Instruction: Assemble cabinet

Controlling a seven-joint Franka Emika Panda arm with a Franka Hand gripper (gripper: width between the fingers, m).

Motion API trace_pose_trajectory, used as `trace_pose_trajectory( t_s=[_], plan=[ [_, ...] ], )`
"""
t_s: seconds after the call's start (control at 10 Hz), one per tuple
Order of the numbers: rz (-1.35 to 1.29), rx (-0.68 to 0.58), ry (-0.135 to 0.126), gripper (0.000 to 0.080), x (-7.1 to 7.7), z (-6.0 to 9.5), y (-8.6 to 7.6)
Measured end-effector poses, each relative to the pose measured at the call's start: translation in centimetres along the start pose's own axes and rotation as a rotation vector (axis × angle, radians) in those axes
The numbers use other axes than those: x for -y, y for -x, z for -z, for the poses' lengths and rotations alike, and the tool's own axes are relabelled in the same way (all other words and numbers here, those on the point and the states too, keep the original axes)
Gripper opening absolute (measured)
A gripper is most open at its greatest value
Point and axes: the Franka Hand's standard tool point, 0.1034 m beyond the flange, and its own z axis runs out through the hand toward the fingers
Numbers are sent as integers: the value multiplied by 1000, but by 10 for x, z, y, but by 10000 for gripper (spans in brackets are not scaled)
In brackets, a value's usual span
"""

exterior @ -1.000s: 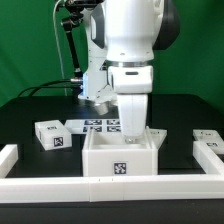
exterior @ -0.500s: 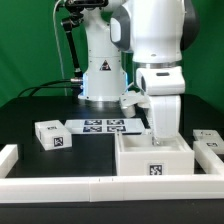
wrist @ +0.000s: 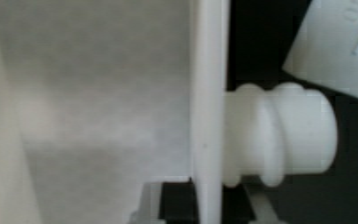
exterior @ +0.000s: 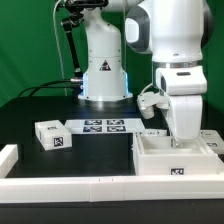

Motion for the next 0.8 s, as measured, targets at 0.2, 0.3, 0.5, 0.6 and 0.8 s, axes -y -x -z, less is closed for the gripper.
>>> trace_pose_trajectory(
  t_s=[0.2,0.3,0.5,0.6,0.8],
  plan=[
    [-15,4,-8,35,0,0,0],
    [-16,4,-7,35,0,0,1],
    [-16,4,-8,279,0,0,1],
    [-16,4,-8,279,0,0,1],
    [-17,4,-8,609,0,0,2]
  ],
)
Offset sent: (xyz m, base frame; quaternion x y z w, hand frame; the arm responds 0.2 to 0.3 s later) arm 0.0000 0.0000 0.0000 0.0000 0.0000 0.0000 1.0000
